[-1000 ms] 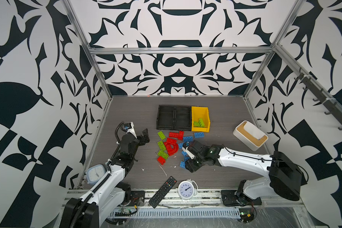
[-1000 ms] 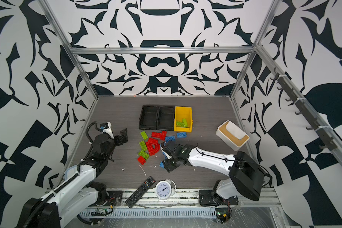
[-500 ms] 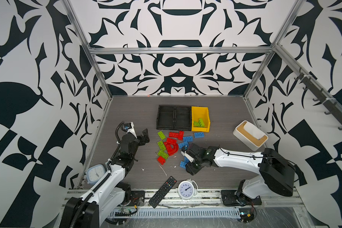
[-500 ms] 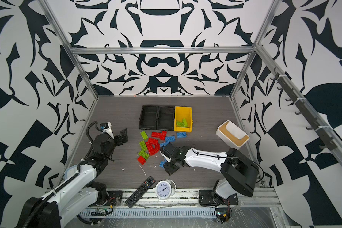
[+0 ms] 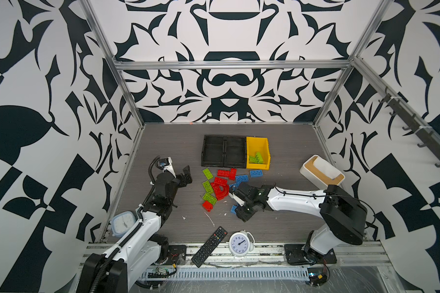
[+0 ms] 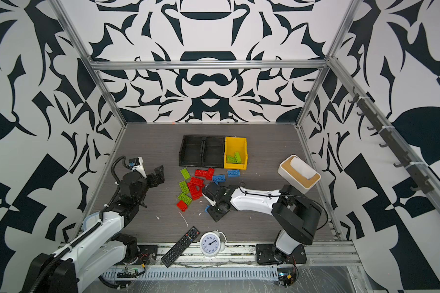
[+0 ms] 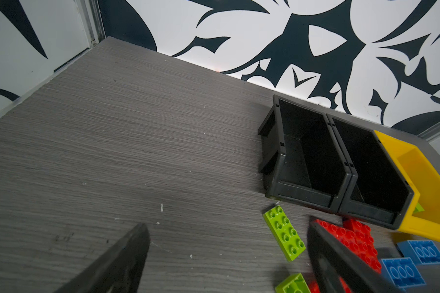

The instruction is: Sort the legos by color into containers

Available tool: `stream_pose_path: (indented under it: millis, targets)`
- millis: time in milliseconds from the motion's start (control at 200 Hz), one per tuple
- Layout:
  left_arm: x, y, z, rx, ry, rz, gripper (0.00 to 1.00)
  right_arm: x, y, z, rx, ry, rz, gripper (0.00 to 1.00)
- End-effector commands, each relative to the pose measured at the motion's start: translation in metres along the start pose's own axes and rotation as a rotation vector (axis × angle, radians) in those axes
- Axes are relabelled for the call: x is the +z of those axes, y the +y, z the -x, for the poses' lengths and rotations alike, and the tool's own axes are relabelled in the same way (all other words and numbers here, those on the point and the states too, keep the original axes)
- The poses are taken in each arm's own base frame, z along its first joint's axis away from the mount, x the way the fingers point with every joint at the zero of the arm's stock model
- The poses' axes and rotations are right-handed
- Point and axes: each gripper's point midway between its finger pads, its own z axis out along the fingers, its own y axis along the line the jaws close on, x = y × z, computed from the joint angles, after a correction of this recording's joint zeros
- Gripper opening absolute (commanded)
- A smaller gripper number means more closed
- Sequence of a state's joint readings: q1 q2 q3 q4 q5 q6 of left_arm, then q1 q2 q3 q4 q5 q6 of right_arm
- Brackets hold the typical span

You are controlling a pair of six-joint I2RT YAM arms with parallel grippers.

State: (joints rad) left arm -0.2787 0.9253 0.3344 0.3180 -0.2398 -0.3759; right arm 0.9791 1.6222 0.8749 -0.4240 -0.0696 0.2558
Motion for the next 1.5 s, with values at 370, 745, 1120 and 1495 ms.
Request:
stream_pose_path:
  millis: [370, 745, 1120, 1495]
  targets:
    - [0.002, -0.001, 0.007, -0.002, -0.006, 0.005, 0.99, 0.005, 0.011, 0.008, -0.043, 0.003, -0.004, 0.42]
    - [0.002, -0.002, 0.008, 0.004, 0.0, 0.002, 0.99, -0.001, 0.013, 0.013, -0.039, -0.014, -0.002, 0.34]
    - [0.002, -0.007, 0.008, -0.002, 0.006, -0.024, 0.99, -0.066, 0.031, 0.054, -0.02, -0.247, 0.105, 0.24]
    - [-0.004, -0.008, 0.011, -0.021, -0.018, -0.034, 0.99, -0.129, -0.054, 0.179, 0.172, -0.549, -0.006, 0.2]
